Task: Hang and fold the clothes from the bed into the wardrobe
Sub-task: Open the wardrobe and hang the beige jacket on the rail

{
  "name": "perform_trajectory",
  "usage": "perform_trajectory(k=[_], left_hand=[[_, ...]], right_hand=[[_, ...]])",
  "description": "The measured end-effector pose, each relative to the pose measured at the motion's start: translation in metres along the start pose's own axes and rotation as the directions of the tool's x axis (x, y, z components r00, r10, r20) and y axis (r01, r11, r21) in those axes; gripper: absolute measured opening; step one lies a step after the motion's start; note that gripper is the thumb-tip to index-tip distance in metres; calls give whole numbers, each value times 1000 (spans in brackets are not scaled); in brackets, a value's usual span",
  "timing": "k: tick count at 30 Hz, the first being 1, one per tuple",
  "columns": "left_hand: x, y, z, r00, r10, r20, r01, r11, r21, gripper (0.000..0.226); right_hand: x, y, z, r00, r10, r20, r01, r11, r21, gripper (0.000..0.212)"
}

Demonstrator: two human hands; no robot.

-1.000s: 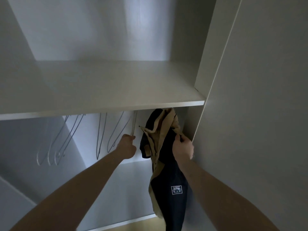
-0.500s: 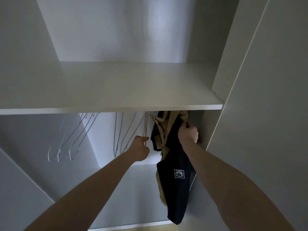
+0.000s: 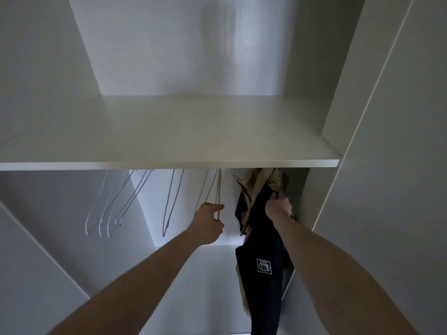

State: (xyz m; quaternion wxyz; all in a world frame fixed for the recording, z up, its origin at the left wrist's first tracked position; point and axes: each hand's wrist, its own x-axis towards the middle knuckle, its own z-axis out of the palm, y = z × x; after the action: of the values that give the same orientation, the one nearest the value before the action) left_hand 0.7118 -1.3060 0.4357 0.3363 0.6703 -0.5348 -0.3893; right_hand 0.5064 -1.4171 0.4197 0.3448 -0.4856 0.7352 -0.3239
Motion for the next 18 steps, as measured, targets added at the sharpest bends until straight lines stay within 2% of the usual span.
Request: perform_trajectory(k=[6, 9, 12, 18], left_hand=[[-9, 8, 8, 999, -25, -20, 23, 994, -109, 58], [-8, 11, 11, 999, -13, -39, 6, 983, -186, 55], [-5, 15, 13, 998, 19, -62, -29, 984, -175, 54], [-8, 19, 15, 994, 94, -53, -101, 984, -148, 56]], right_hand=[[-6, 9, -7, 993, -38, 109, 55, 985, -164, 50], [-7, 12, -13, 991, -31, 127, 60, 971, -231, 43], [-9, 16, -15, 990, -20, 137, 55, 965, -256, 37], [-16, 19, -16, 992, -28, 125, 60, 962, -267, 47]])
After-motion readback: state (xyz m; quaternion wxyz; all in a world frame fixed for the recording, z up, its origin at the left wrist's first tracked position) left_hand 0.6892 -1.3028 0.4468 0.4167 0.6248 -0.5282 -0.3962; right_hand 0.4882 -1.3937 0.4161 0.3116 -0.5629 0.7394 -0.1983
